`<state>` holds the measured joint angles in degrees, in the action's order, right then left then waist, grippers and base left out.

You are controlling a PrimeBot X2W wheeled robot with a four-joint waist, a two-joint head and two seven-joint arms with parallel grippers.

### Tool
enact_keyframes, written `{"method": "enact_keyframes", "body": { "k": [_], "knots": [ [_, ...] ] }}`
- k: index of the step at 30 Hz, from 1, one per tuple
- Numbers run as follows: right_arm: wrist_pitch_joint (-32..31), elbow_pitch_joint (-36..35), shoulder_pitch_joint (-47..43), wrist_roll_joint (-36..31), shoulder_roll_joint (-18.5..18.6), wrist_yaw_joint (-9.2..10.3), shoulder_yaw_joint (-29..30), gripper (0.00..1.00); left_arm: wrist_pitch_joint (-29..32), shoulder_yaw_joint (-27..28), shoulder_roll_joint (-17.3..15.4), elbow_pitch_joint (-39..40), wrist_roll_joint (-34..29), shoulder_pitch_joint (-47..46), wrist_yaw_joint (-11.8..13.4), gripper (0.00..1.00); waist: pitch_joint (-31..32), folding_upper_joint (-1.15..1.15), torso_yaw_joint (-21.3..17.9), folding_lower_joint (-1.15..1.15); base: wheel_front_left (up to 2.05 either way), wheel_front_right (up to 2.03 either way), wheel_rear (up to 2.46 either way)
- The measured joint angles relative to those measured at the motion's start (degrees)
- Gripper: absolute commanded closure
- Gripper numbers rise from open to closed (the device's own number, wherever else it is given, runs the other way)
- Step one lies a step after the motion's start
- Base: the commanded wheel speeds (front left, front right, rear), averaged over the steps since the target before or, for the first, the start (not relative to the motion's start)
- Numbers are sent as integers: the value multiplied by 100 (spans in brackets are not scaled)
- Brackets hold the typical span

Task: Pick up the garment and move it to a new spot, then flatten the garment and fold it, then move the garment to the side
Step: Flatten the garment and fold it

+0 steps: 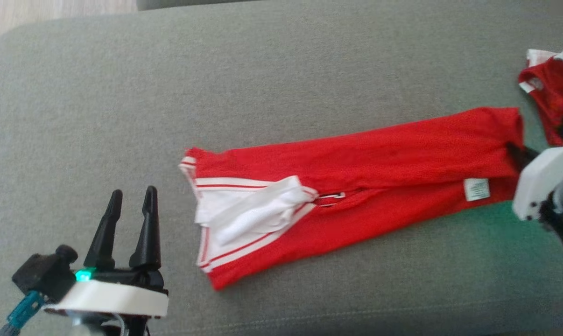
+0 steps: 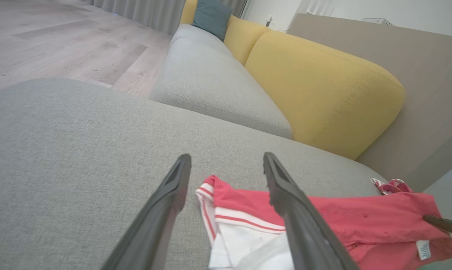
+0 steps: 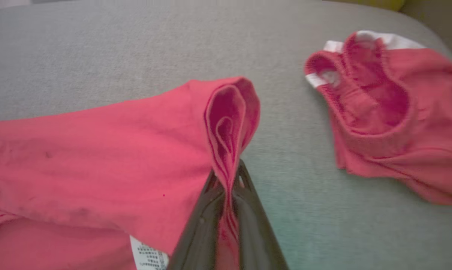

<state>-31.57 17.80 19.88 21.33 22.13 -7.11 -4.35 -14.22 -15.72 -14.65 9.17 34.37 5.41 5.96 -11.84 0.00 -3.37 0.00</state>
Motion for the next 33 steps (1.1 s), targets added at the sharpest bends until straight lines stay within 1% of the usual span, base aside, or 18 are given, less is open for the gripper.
{"method": "enact_keyframes", "body": {
  "k": [4, 8, 10, 15, 22, 26, 29, 33],
  "knots": [
    [-2, -12, 4, 0, 192, 0, 178, 100, 0, 4, -3, -52, -1, 1, 0, 0, 105, 0, -84, 0, 0, 0, 0],
    [-4, -123, 3, 44, 212, 0, 159, 100, -1, 7, 4, -136, -5, 14, -45, 0, 225, 0, -151, 0, 0, 0, 0],
    [-21, -253, 2, 198, 182, 0, -1, 100, -2, 7, 10, -165, -10, 19, -47, 0, 282, 0, -180, 0, 0, 0, 0],
    [-73, -622, -3, 476, 85, 0, -745, 100, -7, 11, 19, -188, -10, 25, -83, 0, 382, 0, -204, 0, 0, 0, 0],
    [-205, -947, 4, 1244, -314, 0, -1802, 100, -7, -1, 23, -200, -53, 43, -113, 0, 486, 0, -80, 0, 0, 0, 0],
    [-109, -954, 118, 1564, -671, 0, -2231, 100, -7, -5, 23, -200, -53, 51, -124, 0, 523, 0, 23, 0, 0, 0, 0],
    [118, -832, 287, 1726, -1028, 0, -2428, 100, -5, -20, 24, -201, -53, 52, -144, 0, 536, 0, 108, 0, 0, 0, 0],
    [389, -495, 411, 1886, -1438, 0, -2682, 100, -5, -43, 30, -208, -53, 51, -147, 0, 550, 0, 236, 0, 0, 0, 0]
  ]
}}
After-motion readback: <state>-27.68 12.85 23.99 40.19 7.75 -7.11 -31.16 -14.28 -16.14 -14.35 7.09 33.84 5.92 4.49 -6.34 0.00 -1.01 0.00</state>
